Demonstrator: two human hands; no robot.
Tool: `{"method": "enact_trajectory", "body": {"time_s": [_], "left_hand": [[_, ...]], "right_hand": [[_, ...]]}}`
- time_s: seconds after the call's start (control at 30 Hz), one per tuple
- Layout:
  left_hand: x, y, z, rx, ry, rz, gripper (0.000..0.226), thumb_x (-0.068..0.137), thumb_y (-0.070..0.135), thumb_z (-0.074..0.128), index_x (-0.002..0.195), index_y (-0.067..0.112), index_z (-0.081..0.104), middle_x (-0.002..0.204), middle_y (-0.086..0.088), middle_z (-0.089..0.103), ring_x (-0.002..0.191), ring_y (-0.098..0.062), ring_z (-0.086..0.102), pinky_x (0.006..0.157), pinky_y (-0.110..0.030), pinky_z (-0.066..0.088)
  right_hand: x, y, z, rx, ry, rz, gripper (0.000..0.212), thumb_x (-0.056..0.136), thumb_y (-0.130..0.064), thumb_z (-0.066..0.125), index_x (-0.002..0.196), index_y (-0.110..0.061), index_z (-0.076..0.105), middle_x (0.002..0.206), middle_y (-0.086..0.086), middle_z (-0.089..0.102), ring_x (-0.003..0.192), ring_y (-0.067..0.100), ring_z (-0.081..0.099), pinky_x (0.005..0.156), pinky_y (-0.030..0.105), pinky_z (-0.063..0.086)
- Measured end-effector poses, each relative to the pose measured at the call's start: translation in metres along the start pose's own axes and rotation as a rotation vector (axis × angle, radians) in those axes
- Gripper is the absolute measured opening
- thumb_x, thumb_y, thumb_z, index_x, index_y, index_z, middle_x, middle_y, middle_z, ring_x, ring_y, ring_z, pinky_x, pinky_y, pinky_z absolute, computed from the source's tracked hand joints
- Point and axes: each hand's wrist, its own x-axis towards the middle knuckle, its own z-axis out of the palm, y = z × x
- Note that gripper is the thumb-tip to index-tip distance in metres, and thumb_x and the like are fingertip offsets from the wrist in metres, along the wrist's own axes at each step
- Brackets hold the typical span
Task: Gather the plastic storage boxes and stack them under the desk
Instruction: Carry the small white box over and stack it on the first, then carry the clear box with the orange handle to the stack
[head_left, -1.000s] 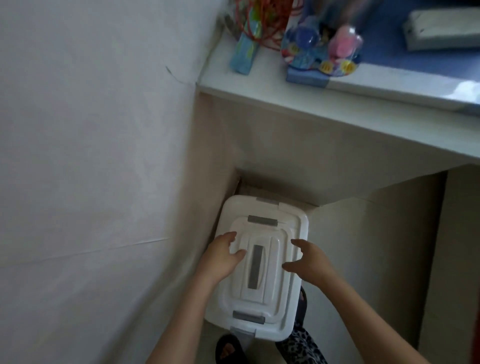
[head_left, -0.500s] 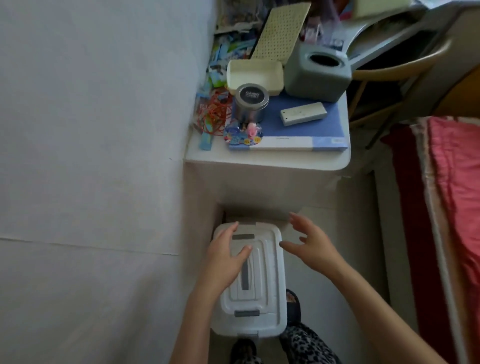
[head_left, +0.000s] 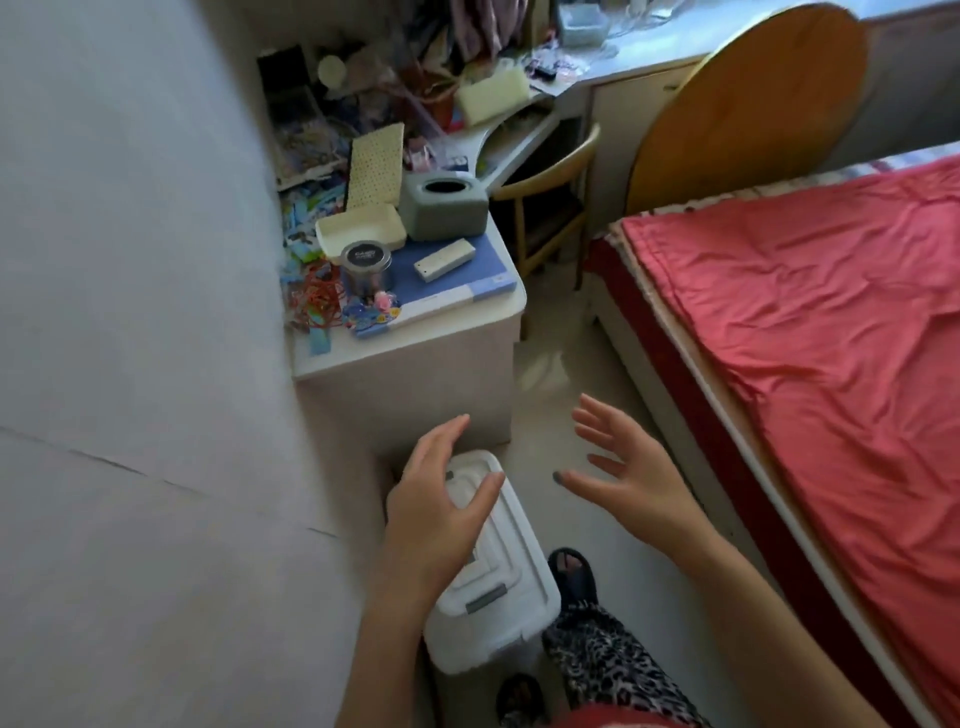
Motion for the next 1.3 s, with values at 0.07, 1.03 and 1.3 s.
{"method": "enact_trajectory", "body": {"time_s": [0.07, 1.03, 1.3], "left_hand": [[-0.012, 0.020, -0.004, -0.004, -0.033, 0.061, 0.062, 0.083, 0.029, 0.075, 0.138, 0.027, 0.049, 0.135, 0.013, 0.052, 0.126, 0.002, 0.047, 0.106, -0.013, 0.036], [-0.224, 0.266, 0.217, -0.198, -0.725, 0.638, 0.061, 0.079, 0.026, 0.077, 0.136, 0.025, 0.054, 0.133, 0.014, 0.056, 0.128, 0.000, 0.050, 0.105, -0.013, 0.037], [-0.364, 0.325, 0.313, -0.271, -0.892, 0.666, 0.061, 0.075, 0.036, 0.074, 0.133, 0.026, 0.056, 0.130, 0.011, 0.061, 0.125, -0.006, 0.055, 0.105, -0.024, 0.042]], "right_hand": [[-0.023, -0.009, -0.010, -0.001, 0.043, -0.019, 0.083, 0.073, -0.013, 0.085, 0.135, -0.042, 0.039, 0.129, -0.019, 0.053, 0.121, -0.007, 0.051, 0.095, 0.011, 0.047], [-0.447, 0.056, -0.240, 0.167, 0.919, 0.096, 0.081, 0.072, -0.009, 0.085, 0.130, -0.050, 0.046, 0.135, -0.017, 0.058, 0.127, -0.003, 0.053, 0.104, 0.028, 0.046], [-0.621, 0.114, -0.302, 0.179, 1.133, 0.160, 0.080, 0.069, -0.007, 0.085, 0.129, -0.045, 0.048, 0.134, -0.015, 0.059, 0.123, -0.004, 0.055, 0.102, 0.021, 0.047]]}}
